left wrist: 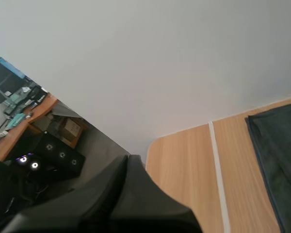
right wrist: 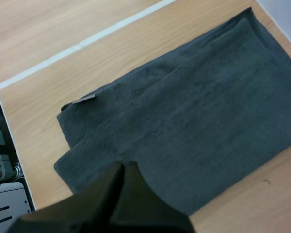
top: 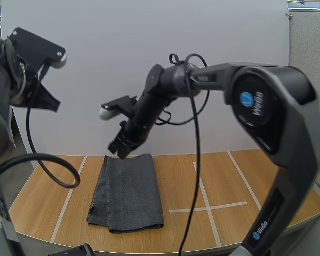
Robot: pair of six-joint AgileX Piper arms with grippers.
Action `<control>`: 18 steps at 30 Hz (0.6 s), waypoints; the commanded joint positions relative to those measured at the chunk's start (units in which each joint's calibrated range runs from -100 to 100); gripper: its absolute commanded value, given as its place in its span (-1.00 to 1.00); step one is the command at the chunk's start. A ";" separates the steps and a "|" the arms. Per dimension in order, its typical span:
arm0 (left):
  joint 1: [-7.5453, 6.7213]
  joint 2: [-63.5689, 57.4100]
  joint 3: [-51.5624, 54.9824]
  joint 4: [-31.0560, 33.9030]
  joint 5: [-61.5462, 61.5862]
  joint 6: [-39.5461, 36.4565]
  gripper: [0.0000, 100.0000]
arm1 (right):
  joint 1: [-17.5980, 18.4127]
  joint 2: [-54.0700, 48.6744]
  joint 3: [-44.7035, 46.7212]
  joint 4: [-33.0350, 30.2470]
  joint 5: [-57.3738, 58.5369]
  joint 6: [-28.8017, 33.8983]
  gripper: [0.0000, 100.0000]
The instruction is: Fold the towel
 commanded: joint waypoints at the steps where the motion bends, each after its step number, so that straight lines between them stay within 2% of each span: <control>1: 0.14 -0.03 9.01 -6.95 5.61 8.62 -1.00 | -0.02 -13.74 21.47 -4.24 0.26 0.53 -1.00; 4: 0.14 -0.03 10.85 -7.89 6.36 9.60 -1.00 | -0.02 -15.59 25.31 -5.39 -0.47 0.53 -1.00; 10: 0.14 -0.03 14.59 -12.92 19.32 17.64 -1.00 | -2.00 -20.34 32.13 -5.46 -2.30 0.10 -1.00; 12: 0.14 -0.03 16.72 -14.98 22.19 19.56 -1.00 | -2.79 -22.50 33.29 -5.36 -2.50 -0.25 -1.00; 18: 0.14 5.29 20.08 -15.37 23.48 20.62 -1.00 | -3.73 -30.18 33.76 -5.36 -1.91 0.13 -1.00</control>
